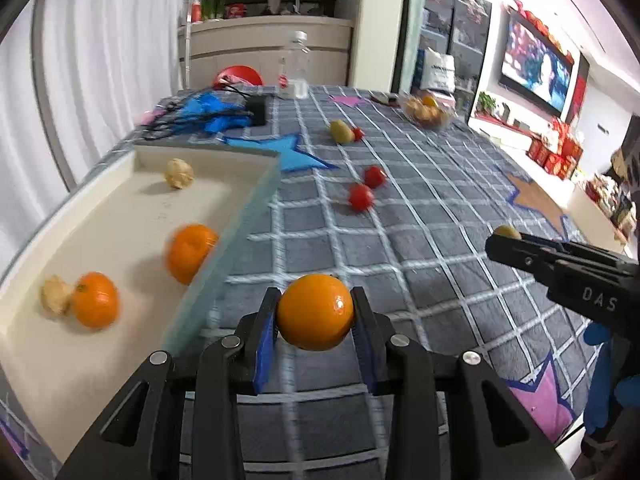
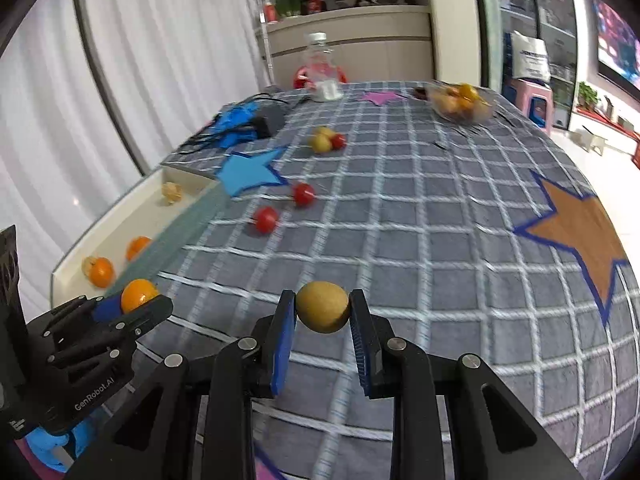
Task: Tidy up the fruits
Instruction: 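Carry the orange and yellow fruit into the white tray and open both grippers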
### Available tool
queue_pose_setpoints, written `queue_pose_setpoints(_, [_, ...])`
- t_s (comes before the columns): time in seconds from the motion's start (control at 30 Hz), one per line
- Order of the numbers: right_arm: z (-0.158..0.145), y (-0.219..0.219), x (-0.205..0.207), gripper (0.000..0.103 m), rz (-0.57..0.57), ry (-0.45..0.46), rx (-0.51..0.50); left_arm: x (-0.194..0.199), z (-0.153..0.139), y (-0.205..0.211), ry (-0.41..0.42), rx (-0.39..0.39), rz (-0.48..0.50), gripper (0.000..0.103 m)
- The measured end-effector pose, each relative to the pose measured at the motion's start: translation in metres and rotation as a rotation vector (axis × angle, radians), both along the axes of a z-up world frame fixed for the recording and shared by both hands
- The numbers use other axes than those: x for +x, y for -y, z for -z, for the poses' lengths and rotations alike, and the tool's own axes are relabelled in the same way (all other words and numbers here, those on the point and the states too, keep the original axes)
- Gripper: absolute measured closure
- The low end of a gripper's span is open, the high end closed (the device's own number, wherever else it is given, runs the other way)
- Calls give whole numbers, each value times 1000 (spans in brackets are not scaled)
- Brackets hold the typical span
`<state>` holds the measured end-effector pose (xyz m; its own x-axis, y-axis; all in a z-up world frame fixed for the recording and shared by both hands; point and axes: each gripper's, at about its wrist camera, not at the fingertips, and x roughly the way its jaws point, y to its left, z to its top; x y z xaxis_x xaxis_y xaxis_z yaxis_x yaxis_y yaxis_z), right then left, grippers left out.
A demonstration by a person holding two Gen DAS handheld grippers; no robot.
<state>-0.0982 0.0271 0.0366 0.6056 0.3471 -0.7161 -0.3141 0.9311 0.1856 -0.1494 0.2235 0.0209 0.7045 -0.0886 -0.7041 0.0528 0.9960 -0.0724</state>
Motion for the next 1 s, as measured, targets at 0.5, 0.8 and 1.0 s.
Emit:
queue_pose_setpoints(0.5, [-17, -152, 31, 74, -253, -9, -9, 13, -19, -126, 24, 33, -302, 65])
queue_pose_setpoints(0.8, [-4, -205, 49, 74, -301, -50, -55, 13, -6, -141, -14, 19, -329, 56])
queue_pose_setpoints(1.0, [-5, -199, 55, 34, -288, -87, -40, 5, -11, -134, 39, 65, -354, 21])
